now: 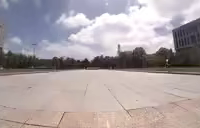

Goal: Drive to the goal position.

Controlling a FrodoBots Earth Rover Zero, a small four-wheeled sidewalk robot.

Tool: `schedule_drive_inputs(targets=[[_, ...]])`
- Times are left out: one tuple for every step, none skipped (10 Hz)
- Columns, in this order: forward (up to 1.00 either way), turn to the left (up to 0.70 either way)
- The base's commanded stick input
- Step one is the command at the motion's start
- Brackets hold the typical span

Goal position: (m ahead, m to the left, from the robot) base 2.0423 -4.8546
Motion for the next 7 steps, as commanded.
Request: schedule_drive_inputs(targets=[[1.0,-0.32],[1.0,-0.32],[1.0,-0.32],[1.0,-0.32],[1.0,-0.32],[1.0,-0.32],[1.0,-0.32]])
